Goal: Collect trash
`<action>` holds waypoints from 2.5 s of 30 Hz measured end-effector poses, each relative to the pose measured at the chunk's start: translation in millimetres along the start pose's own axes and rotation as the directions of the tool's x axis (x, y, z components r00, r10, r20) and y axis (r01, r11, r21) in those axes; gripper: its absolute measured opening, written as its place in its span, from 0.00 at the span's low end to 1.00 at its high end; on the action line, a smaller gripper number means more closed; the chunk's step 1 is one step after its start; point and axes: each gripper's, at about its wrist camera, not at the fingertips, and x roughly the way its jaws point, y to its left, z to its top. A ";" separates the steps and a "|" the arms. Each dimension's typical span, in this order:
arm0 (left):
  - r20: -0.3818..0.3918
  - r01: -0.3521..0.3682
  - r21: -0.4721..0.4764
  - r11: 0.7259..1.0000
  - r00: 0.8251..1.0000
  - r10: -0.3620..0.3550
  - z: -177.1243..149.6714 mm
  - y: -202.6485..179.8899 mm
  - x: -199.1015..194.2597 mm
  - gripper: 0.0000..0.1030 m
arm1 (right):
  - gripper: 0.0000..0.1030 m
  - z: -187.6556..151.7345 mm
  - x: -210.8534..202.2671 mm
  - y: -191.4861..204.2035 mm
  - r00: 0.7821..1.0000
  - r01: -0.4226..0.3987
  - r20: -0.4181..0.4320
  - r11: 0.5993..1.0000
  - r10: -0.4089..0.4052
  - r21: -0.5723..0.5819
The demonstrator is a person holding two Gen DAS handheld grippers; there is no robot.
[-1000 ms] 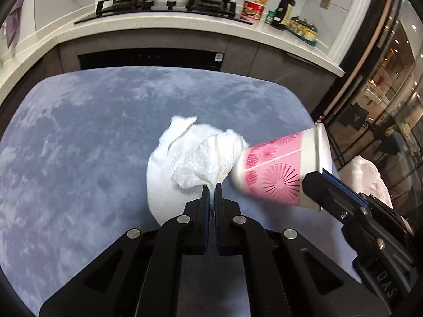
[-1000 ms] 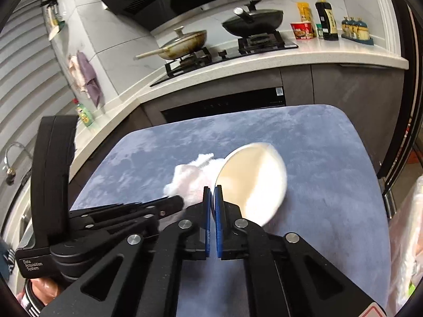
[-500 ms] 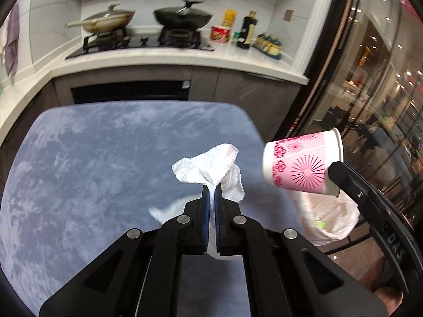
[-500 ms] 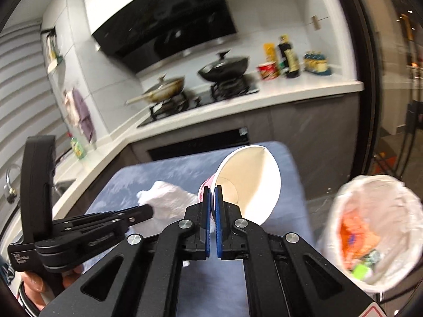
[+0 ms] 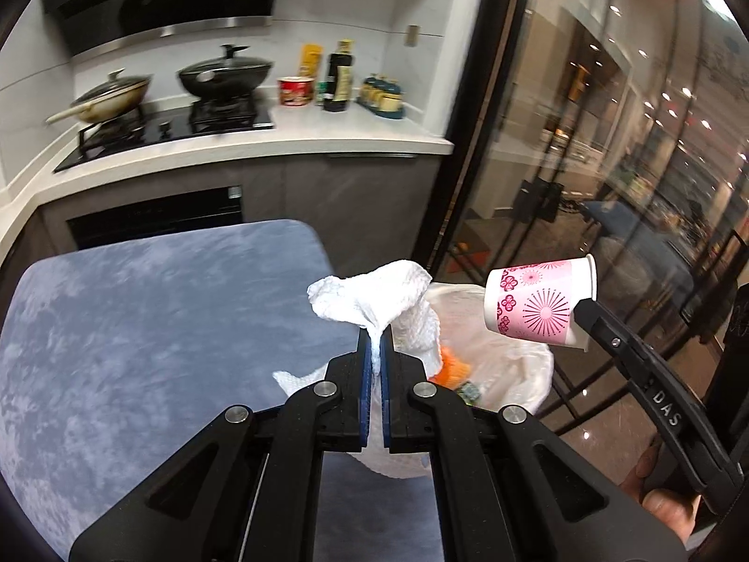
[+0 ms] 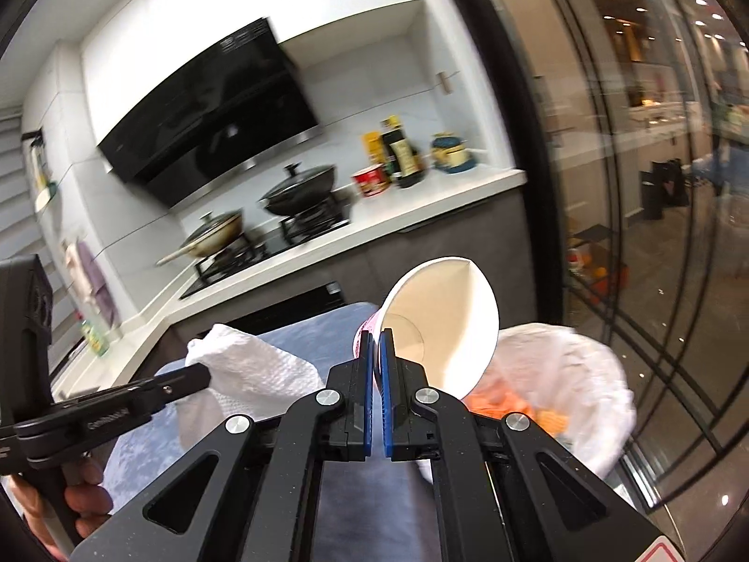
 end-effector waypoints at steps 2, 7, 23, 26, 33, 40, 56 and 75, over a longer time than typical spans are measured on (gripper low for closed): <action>-0.003 0.014 0.017 1.000 1.000 -0.014 1.0 -15.4 4.3 0.03 | 0.04 0.5 -6.1 -16.0 1.000 0.020 0.003 1.000 -0.020 0.017; -0.029 0.057 0.045 0.997 0.998 -0.055 4.6 -52.0 23.7 0.03 | 0.04 -4.4 -13.5 -52.7 0.998 0.065 -0.007 0.997 -0.065 0.050; -0.120 0.078 0.104 0.992 0.991 -0.065 -0.6 -109.8 101.2 0.03 | 0.04 -16.6 17.4 -112.2 0.991 0.123 -0.073 0.987 -0.116 0.101; -0.133 0.075 0.105 0.992 0.989 -0.061 -1.8 -110.1 112.2 0.03 | 0.04 -18.5 27.3 -118.4 0.989 0.128 -0.087 0.986 -0.120 0.103; -0.165 0.058 0.114 0.992 0.986 -0.039 -4.1 -112.8 142.1 0.04 | 0.04 -25.1 48.2 -128.9 0.984 0.145 -0.120 0.984 -0.132 0.103; -0.167 0.035 0.097 0.995 0.986 -0.018 -4.6 -108.3 154.4 0.20 | 0.09 -28.1 58.7 -131.4 0.981 0.154 -0.130 0.983 -0.141 0.097; -0.113 -0.006 0.052 0.999 0.994 0.012 0.0 -85.9 135.8 0.59 | 0.63 -28.3 52.2 -116.4 0.977 0.198 -0.096 0.978 -0.192 0.061; -0.051 -0.128 0.015 0.992 0.990 0.129 -24.7 -39.4 57.5 0.81 | 0.82 -38.3 6.6 -62.9 0.969 0.225 -0.101 0.974 -0.227 -0.025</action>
